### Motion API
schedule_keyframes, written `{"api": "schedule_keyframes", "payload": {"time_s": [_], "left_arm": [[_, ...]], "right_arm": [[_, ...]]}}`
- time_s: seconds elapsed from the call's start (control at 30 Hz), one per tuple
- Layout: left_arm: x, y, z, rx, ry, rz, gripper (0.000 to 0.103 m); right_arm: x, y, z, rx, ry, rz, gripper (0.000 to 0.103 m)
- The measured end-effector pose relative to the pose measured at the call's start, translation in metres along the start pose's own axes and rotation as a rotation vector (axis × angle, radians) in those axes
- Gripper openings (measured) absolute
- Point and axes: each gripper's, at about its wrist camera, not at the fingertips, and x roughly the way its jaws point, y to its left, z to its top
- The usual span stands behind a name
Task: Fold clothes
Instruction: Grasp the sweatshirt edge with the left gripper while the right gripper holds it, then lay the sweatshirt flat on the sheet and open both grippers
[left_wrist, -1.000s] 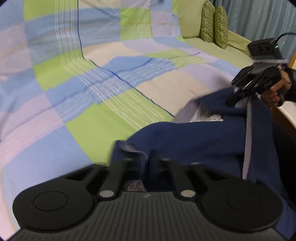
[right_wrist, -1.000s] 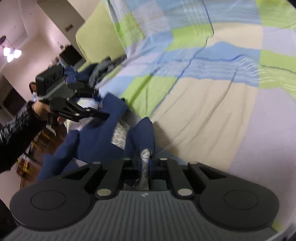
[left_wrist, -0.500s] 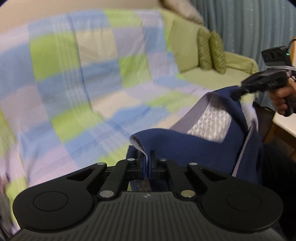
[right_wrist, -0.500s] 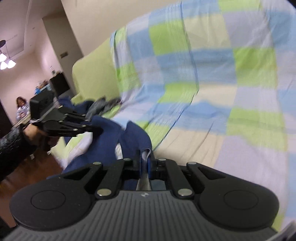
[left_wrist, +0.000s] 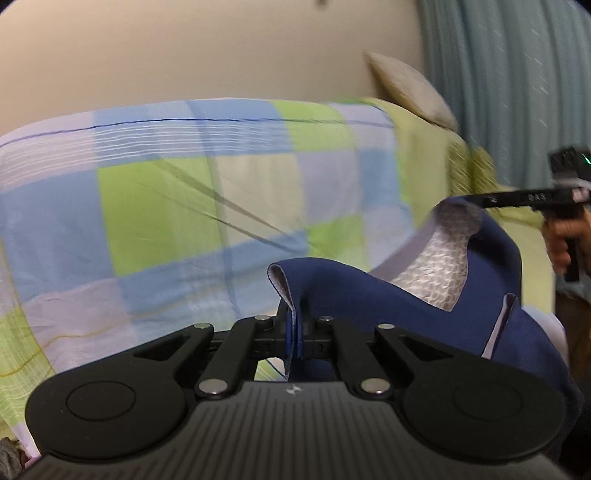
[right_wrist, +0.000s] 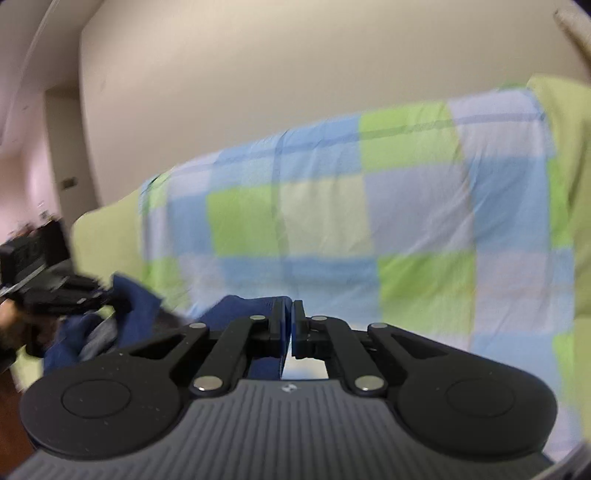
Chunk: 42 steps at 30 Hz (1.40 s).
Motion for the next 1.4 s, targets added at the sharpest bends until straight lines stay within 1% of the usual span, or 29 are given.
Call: {"api": "schedule_keyframes", "payload": {"time_s": [0.07, 0.17, 0.27, 0.3, 0.33, 0.37, 0.4, 0.43, 0.47, 0.57, 0.63, 0.67, 0.7, 0.73, 0.77, 0.83, 0.9, 0.97, 1.0, 1.07, 1.1, 1.13, 1.17, 1.2, 1.23, 1.27, 1.33, 1.37, 1.4], "left_arm": [[0.026, 0.010, -0.007, -0.002, 0.002, 0.035, 0.000], [0.074, 0.025, -0.029, -0.029, 0.031, 0.071, 0.001], [0.113, 0.033, -0.051, -0.060, 0.077, 0.104, 0.004], [0.131, 0.037, -0.063, -0.084, 0.102, 0.123, 0.012], [0.145, 0.041, -0.075, -0.110, 0.118, 0.155, 0.013], [0.151, 0.045, -0.084, -0.128, 0.125, 0.180, 0.014], [0.152, 0.047, -0.088, -0.138, 0.128, 0.190, 0.033], [0.152, 0.049, -0.092, -0.144, 0.128, 0.192, 0.045], [0.148, 0.053, -0.097, -0.151, 0.131, 0.185, 0.046], [0.122, 0.059, -0.110, -0.163, 0.167, 0.149, 0.049], [0.087, 0.057, -0.123, -0.163, 0.198, 0.096, 0.059], [0.069, 0.055, -0.129, -0.163, 0.214, 0.068, 0.062], [0.055, 0.053, -0.137, -0.149, 0.236, 0.047, 0.066], [0.043, 0.051, -0.144, -0.131, 0.260, 0.030, 0.068], [0.031, 0.048, -0.152, -0.113, 0.284, 0.012, 0.070], [0.018, 0.046, -0.170, -0.116, 0.334, 0.009, 0.073], [0.011, 0.047, -0.188, -0.164, 0.387, 0.007, 0.076], [0.008, 0.047, -0.203, -0.196, 0.424, 0.019, 0.076], [0.006, 0.046, -0.206, -0.208, 0.409, 0.016, 0.076], [0.003, 0.043, -0.208, -0.247, 0.376, -0.017, 0.069], [0.004, 0.041, -0.208, -0.270, 0.366, -0.050, 0.049], [0.003, 0.039, -0.207, -0.265, 0.362, -0.054, 0.010], [0.001, 0.035, -0.205, -0.251, 0.359, -0.049, 0.008], [0.000, 0.032, -0.202, -0.237, 0.353, -0.047, 0.008], [-0.001, 0.029, -0.200, -0.224, 0.347, -0.046, 0.006], [-0.003, 0.028, -0.200, -0.221, 0.345, -0.046, 0.006], [-0.017, 0.024, -0.192, -0.224, 0.294, -0.069, 0.005], [-0.025, 0.021, -0.188, -0.220, 0.271, -0.076, 0.005], [-0.033, 0.019, -0.184, -0.216, 0.248, -0.084, 0.005]], "right_arm": [[0.032, -0.014, 0.013, -0.013, -0.031, -0.044, 0.001], [0.067, -0.021, 0.013, -0.063, -0.022, -0.081, 0.001], [0.135, -0.034, -0.016, -0.120, 0.048, -0.157, 0.001], [0.146, -0.038, -0.025, -0.118, 0.055, -0.183, 0.003], [0.155, -0.042, -0.033, -0.110, 0.058, -0.209, 0.014], [0.163, -0.046, -0.040, -0.102, 0.061, -0.235, 0.019], [0.168, -0.056, -0.053, -0.030, 0.039, -0.264, 0.026], [0.167, -0.060, -0.058, 0.005, 0.027, -0.267, 0.028], [0.162, -0.062, -0.062, 0.034, 0.016, -0.258, 0.030], [0.148, -0.064, -0.076, 0.058, 0.052, -0.223, 0.034], [0.135, -0.063, -0.085, 0.093, 0.112, -0.155, 0.039], [0.128, -0.062, -0.089, 0.107, 0.144, -0.123, 0.040], [0.120, -0.059, -0.094, 0.113, 0.184, -0.076, 0.044], [0.113, -0.054, -0.102, 0.109, 0.238, -0.021, 0.051], [0.107, -0.049, -0.109, 0.100, 0.275, 0.007, 0.055], [0.100, -0.040, -0.124, 0.079, 0.344, 0.032, 0.068], [0.097, -0.032, -0.138, 0.060, 0.399, 0.034, 0.068], [0.098, -0.028, -0.143, 0.053, 0.417, 0.038, 0.068], [0.099, -0.028, -0.143, 0.052, 0.419, 0.037, 0.068], [0.111, -0.028, -0.142, 0.052, 0.433, 0.021, 0.068], [0.115, -0.029, -0.142, 0.057, 0.437, 0.017, 0.068], [0.119, -0.031, -0.143, 0.070, 0.442, 0.015, 0.066], [0.122, -0.032, -0.143, 0.080, 0.446, 0.017, 0.059], [0.126, -0.032, -0.144, 0.086, 0.455, 0.017, 0.035], [0.132, -0.031, -0.145, 0.087, 0.472, 0.012, 0.007], [0.132, -0.031, -0.146, 0.090, 0.483, 0.010, 0.006], [0.128, -0.028, -0.145, 0.098, 0.481, 0.023, 0.005], [0.123, -0.026, -0.143, 0.096, 0.467, 0.025, 0.005], [0.108, -0.024, -0.135, 0.119, 0.419, 0.025, 0.004]]}}
